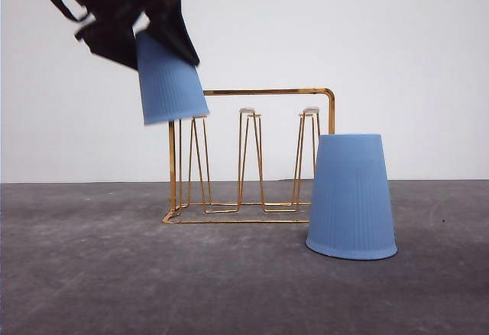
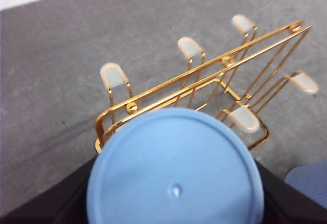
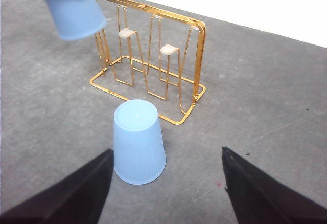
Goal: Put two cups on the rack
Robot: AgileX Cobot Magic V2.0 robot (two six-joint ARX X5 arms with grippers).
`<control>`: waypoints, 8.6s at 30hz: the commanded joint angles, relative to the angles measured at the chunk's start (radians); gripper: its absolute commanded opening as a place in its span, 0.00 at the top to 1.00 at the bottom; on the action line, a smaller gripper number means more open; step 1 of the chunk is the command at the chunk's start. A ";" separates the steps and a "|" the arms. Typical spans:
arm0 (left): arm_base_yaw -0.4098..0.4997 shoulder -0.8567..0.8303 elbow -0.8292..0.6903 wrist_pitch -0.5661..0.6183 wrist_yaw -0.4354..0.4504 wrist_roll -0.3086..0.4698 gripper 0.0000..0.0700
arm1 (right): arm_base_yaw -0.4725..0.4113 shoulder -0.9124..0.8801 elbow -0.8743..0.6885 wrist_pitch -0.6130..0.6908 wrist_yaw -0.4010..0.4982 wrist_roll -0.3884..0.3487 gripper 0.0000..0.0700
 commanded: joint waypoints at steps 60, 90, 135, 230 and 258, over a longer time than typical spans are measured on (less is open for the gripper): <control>0.133 -0.744 -0.450 -0.455 0.022 -0.263 0.44 | 0.193 0.726 0.007 0.498 -0.032 0.042 0.22; 0.133 -0.744 -0.450 -0.454 0.022 -0.278 0.44 | 0.214 0.982 0.451 0.095 0.059 0.102 0.55; 0.133 -0.744 -0.450 -0.447 0.021 -0.288 0.44 | 0.215 1.185 0.725 -0.144 0.127 0.129 0.31; 0.396 -1.529 -1.247 0.166 -0.237 -0.071 1.00 | 0.214 0.341 -0.131 0.391 0.120 0.245 0.96; 0.396 -1.529 -1.247 0.166 -0.237 -0.071 1.00 | -0.161 -0.317 -0.603 0.463 0.294 0.130 0.96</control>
